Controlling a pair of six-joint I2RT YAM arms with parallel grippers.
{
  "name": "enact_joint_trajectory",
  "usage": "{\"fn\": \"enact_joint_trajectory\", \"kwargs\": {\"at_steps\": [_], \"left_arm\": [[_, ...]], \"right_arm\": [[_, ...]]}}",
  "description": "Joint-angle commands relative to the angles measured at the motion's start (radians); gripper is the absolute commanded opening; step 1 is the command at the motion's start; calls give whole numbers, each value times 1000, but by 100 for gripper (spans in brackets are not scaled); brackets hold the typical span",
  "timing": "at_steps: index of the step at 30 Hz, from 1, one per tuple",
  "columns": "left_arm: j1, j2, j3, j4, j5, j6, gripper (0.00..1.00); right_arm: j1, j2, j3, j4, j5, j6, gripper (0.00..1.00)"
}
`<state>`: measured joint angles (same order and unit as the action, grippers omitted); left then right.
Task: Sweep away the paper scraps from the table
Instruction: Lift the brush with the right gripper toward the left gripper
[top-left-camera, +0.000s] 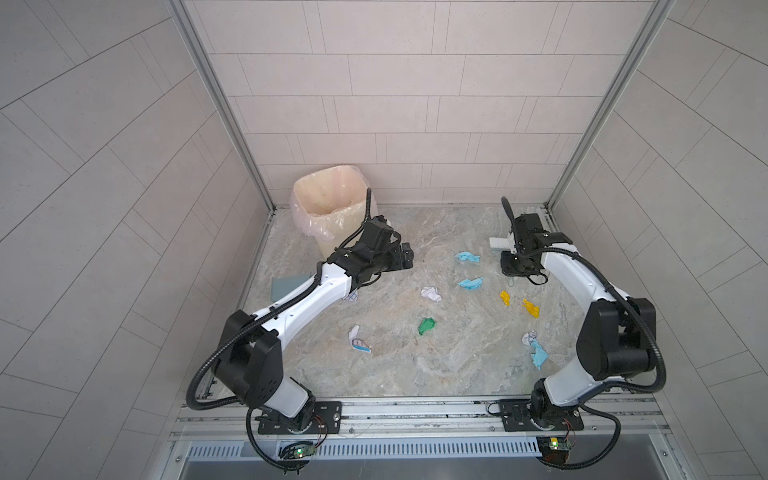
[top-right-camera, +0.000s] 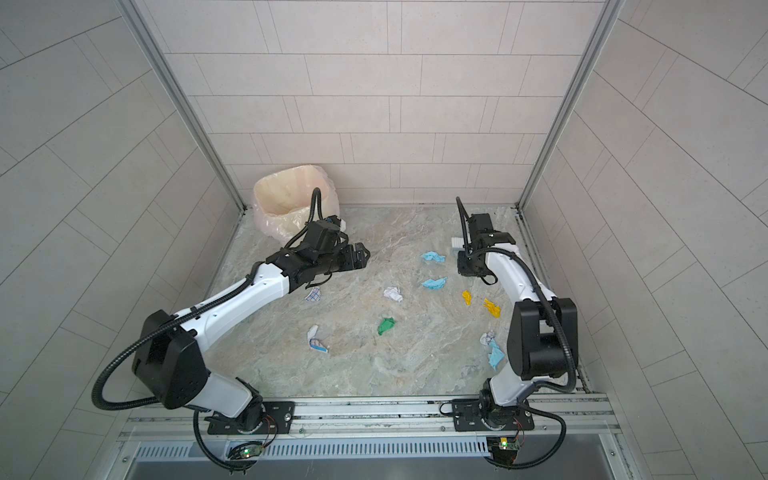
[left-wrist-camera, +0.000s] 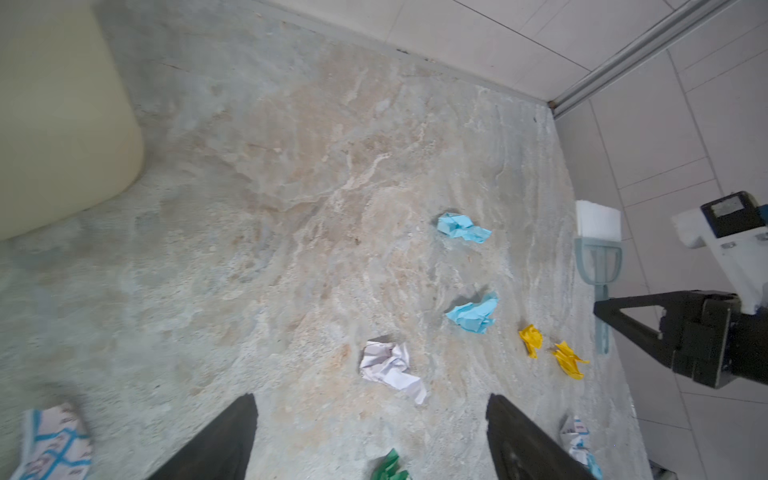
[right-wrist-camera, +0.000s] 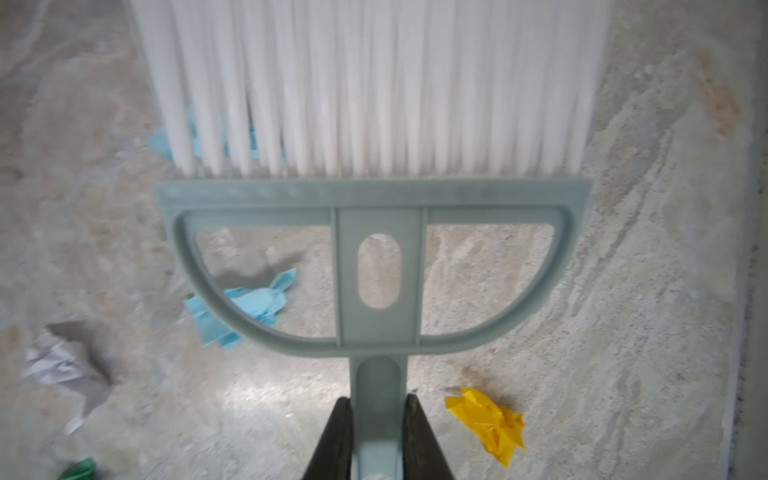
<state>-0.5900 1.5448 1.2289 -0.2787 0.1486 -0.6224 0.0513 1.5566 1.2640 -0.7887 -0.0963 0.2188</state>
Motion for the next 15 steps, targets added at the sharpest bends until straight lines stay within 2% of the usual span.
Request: {"fn": "enact_joint_trajectory", "kwargs": {"at_steps": [1,5,12,15], "left_arm": [[-18,38,34,155,111,-68,92],[-22,86,31,311,204,-164,91],[-22,126,52,476,287,-250,84],[-22,136,62,495,311,-262,81]], "right_arm": [[68,-87,-1,-39,-50,46,0],[155,-132,3,-27,-140,83,0],[292,-153,52,-20,-159,137,0],[328,-151,72,-18,-161,147,0]]}}
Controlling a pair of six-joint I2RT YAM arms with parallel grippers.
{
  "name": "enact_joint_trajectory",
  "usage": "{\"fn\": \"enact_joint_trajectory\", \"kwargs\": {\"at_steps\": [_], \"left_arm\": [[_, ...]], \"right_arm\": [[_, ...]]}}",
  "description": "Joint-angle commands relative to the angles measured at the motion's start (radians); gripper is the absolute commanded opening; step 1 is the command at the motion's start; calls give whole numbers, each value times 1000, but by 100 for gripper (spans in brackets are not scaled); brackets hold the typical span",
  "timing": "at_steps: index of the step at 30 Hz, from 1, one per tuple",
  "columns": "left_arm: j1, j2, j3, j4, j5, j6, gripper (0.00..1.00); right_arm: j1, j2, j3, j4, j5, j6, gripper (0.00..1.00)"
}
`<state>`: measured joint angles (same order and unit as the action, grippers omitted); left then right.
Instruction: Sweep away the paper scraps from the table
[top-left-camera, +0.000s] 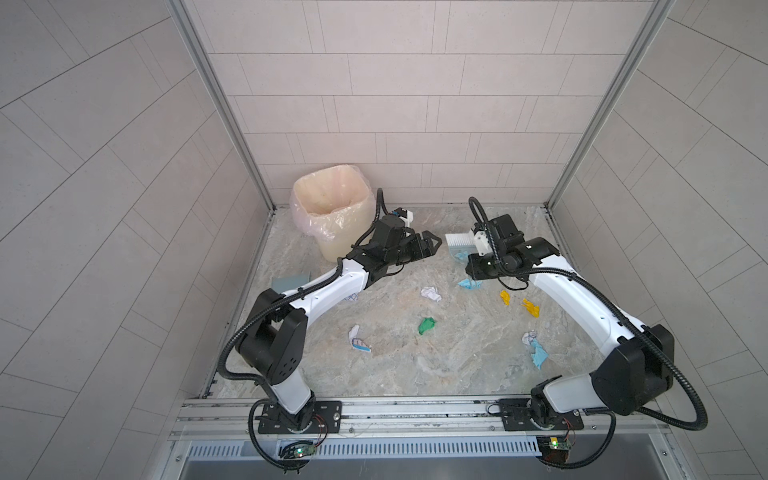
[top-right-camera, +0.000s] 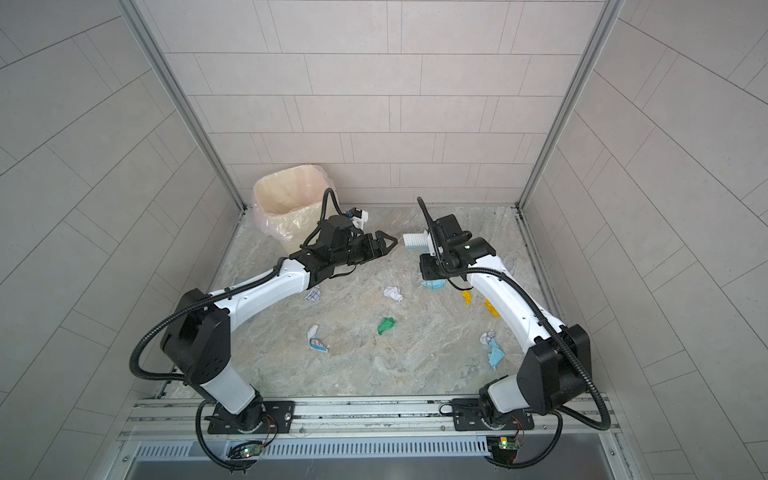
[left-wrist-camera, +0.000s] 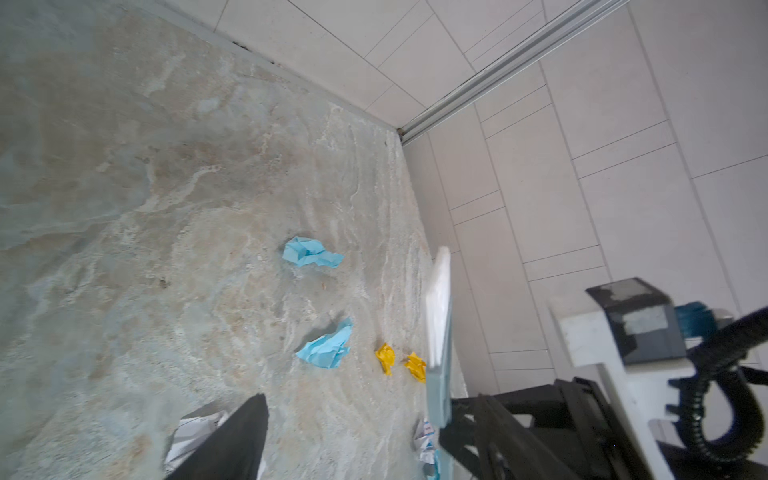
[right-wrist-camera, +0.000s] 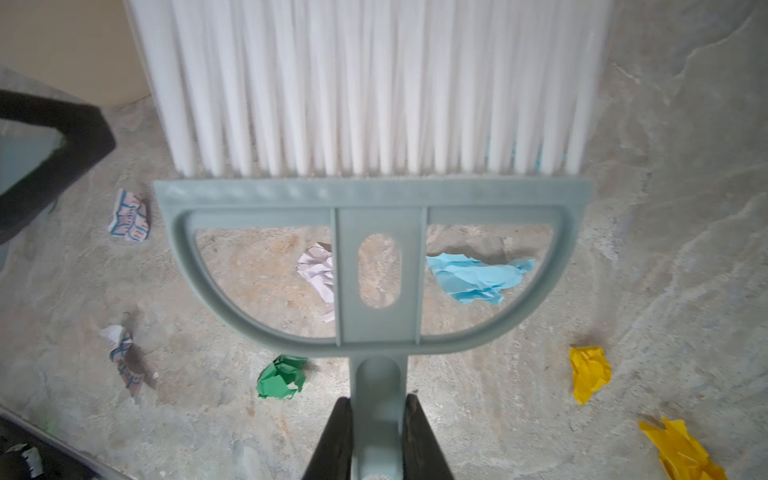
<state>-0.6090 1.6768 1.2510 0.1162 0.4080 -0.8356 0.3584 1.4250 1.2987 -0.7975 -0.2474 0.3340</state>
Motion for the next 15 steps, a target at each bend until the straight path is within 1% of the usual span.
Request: {"fn": "enact_joint_trajectory", "kwargs": {"at_steps": [1,9,15], "left_arm": [[-4,6,42,100,58,-52,80],[-20,17,39,108,92,-58,69],[-29,21,32,106,96,-61,53]], "right_arm": [[32,-19,43,-8,-12,34,0],[87,-12,88,-5,-17,47,0],[99,-8,108,-11,-7,43,0]]}}
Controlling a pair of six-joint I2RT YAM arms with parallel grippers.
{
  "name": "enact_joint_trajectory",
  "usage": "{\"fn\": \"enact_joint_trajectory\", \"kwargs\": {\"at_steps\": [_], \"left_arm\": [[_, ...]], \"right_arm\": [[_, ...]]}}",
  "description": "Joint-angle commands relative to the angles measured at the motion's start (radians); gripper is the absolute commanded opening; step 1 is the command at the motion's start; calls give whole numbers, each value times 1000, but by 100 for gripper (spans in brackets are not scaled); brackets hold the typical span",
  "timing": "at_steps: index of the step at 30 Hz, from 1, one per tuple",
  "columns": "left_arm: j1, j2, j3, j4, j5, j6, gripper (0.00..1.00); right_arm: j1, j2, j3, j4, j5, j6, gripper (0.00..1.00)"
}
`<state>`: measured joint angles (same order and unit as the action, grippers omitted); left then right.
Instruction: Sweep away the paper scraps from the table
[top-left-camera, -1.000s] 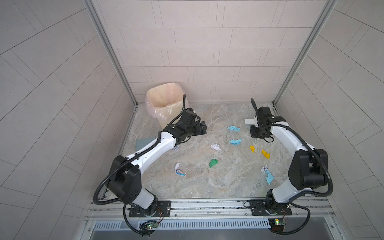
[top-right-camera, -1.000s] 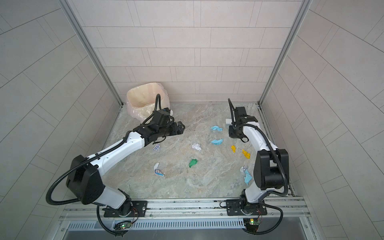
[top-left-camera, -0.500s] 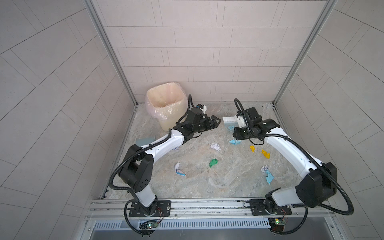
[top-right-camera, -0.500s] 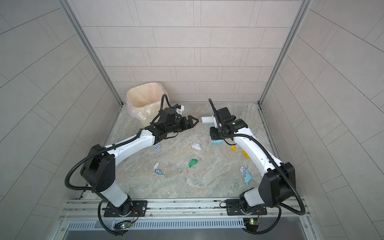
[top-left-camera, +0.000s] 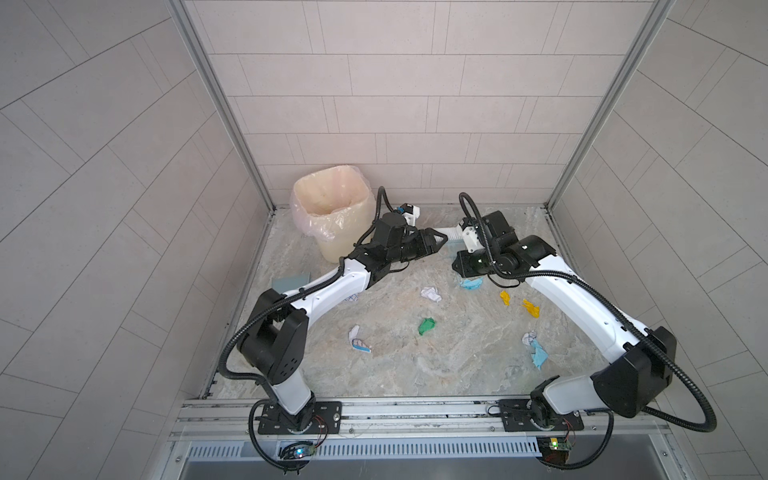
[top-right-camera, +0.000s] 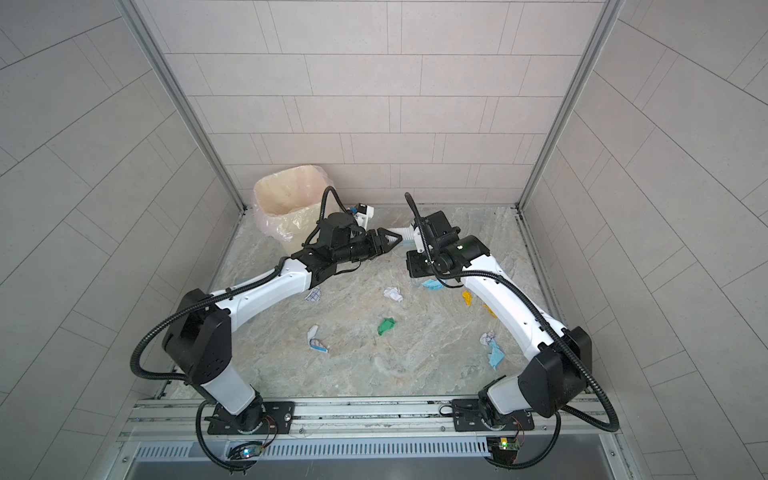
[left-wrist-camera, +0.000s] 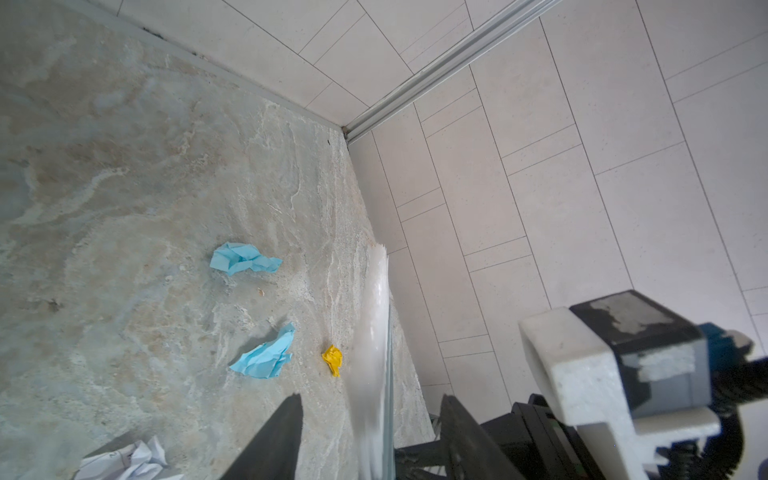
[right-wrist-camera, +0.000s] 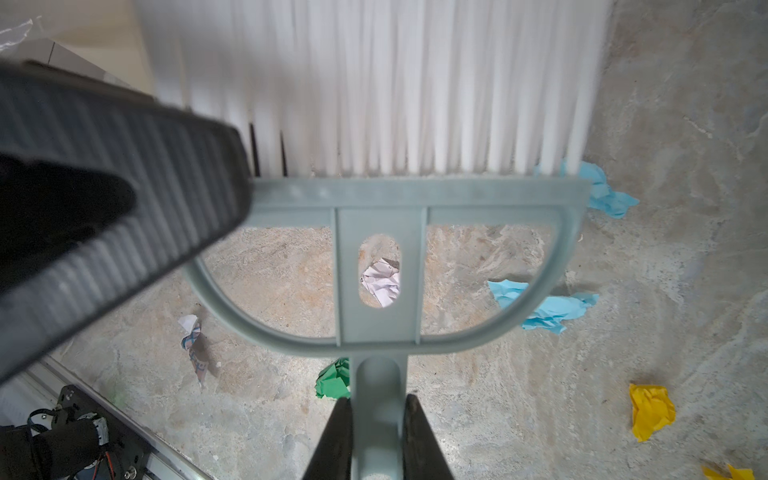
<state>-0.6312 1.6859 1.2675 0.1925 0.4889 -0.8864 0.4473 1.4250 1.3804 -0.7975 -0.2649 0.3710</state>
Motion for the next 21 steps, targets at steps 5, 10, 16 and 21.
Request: {"fn": "enact_joint_trajectory", "kwargs": {"at_steps": [5,10,16,21], "left_arm": [[-16,15,13,28,14,-11,38],[-18,8,1,25,-11,-17,8],[19,-91,-185,237,-147,-86,0],[57,-150,-339,558,-221,-230,0]], "right_arm": [[18,-9,34,-15,18,0,0],[20,-9,37,-25,30,-2,3],[-26,-99,-97,177,-100,71,61],[-66,-192,-279,555,-326,275,83]]}}
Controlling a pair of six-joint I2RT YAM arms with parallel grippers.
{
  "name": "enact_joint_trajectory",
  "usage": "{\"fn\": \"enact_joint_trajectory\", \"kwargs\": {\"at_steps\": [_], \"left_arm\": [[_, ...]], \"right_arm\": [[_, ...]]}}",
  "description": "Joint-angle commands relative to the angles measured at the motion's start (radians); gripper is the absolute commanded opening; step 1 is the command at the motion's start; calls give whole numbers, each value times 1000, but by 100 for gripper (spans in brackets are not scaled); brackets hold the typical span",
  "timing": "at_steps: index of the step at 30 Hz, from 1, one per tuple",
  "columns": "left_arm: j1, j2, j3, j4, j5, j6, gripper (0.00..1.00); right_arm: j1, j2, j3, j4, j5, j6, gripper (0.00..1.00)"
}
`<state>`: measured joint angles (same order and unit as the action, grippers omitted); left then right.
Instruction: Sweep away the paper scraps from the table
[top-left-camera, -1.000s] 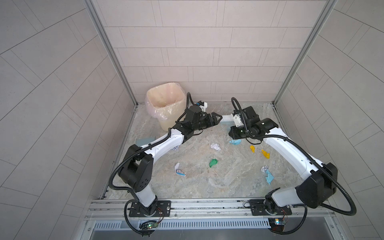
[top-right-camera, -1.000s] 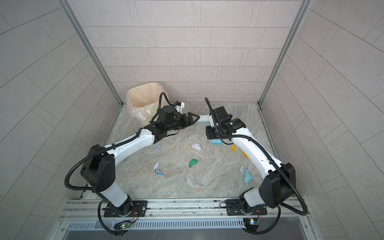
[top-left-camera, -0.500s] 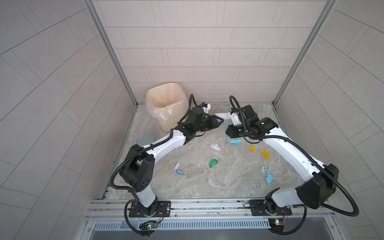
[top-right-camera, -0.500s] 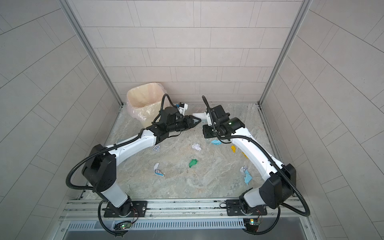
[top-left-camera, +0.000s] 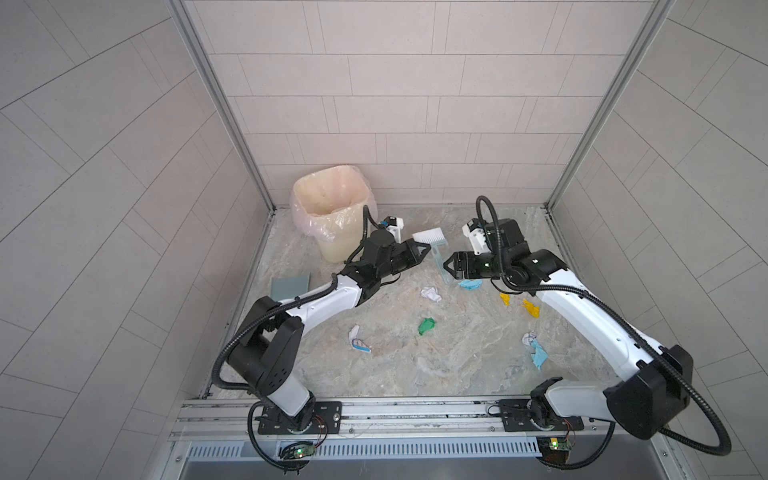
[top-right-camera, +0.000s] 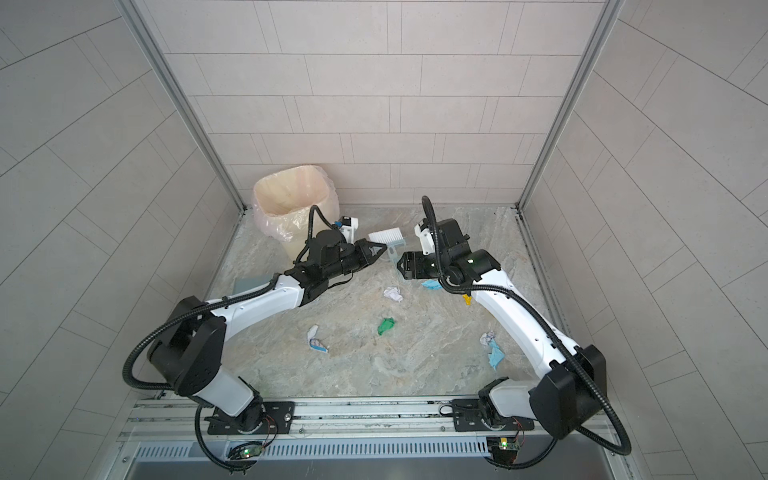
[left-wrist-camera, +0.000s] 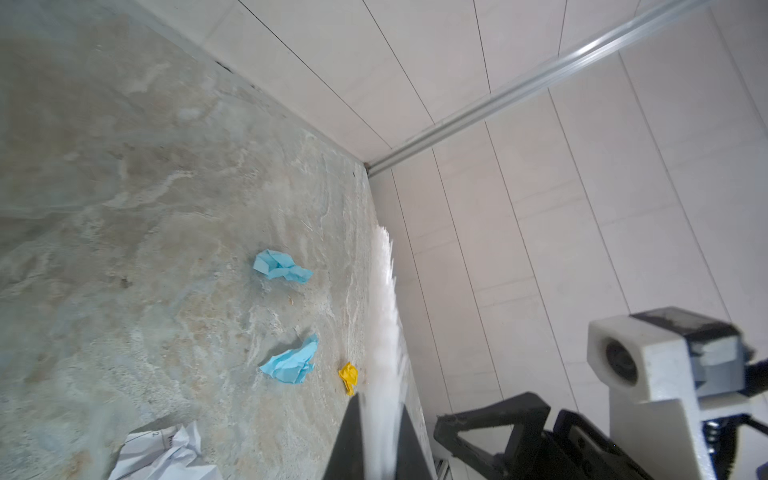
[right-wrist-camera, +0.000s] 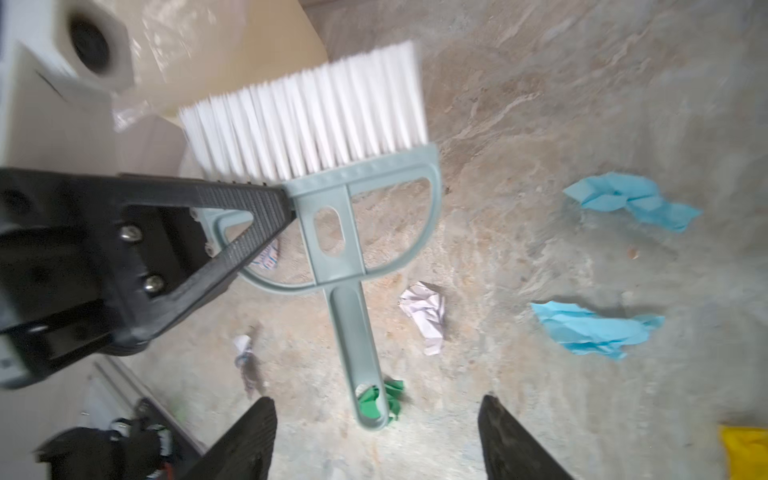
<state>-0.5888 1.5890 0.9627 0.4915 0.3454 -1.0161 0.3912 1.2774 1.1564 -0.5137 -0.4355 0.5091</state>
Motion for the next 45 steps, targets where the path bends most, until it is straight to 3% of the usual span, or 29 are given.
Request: {"fn": "enact_joint_trajectory", "kwargs": {"at_steps": [1,6,11,18,28,37,45], "left_arm": [[16,-56,-47,307,-86,-120,0],[17,-26,-63,522,-102,-245,0],[18,-1,-36,622,-104,-322,0],[13,-13,-23,615,-101,-338,0],[1,-15,-22,624,-116,-351,0],[3,-10,-4,659,-135,-360,0],[3,-9,-11,658,-138,-360,0]], "right_arm": [[-11,-55,-89,357,-184,188,85],[-12,-95,-207,706,-220,440,91],[-14,-107,-203,720,-198,462,91],[-40,-121,-224,864,-164,563,81],[-46,-87,-213,931,-190,607,56],[-46,-87,-227,930,-209,614,54],[-46,-92,-223,917,-218,612,37]]}}
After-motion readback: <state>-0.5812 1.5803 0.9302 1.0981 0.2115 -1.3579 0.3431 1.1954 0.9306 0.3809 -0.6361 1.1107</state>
